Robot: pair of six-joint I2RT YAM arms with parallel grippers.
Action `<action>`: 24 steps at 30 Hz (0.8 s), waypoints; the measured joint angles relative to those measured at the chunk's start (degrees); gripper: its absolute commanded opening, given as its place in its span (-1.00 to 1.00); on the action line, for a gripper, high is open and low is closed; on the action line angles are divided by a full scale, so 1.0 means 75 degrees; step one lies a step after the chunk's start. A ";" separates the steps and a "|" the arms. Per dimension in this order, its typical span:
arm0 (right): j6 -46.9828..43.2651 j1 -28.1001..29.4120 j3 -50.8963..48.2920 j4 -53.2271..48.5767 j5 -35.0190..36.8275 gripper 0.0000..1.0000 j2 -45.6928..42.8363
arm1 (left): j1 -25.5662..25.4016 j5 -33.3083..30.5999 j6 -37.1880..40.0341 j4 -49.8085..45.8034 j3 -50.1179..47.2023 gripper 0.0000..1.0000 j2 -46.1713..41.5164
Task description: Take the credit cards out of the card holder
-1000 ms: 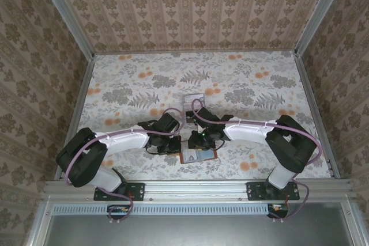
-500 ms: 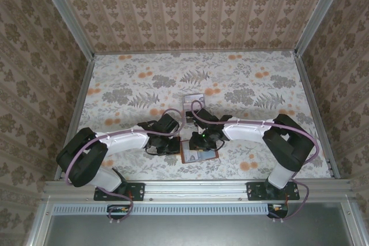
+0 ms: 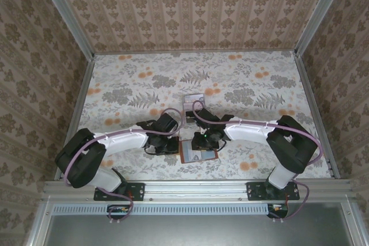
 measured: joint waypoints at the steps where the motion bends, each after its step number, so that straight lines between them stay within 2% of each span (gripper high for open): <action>1: 0.0000 0.0000 -0.0006 0.0000 -0.0003 -0.41 -0.0064 | 0.0000 -0.0006 0.0000 -0.0064 0.0055 -0.94 -0.0058; 8: 0.0000 -0.0052 -0.0009 0.0003 -0.0003 -0.41 -0.0440 | -0.0154 0.0023 -0.0035 0.0032 0.0571 -0.94 -0.0166; 18: -0.0058 -0.0187 -0.0117 0.0096 -0.0102 -0.42 -0.0370 | -0.0501 0.0192 -0.0149 0.0478 0.0807 -0.94 0.0898; 24: -0.0122 -0.0201 -0.0187 0.0099 -0.0119 -0.39 -0.0082 | -0.0501 0.0192 -0.0143 0.0463 0.0807 -0.94 0.1017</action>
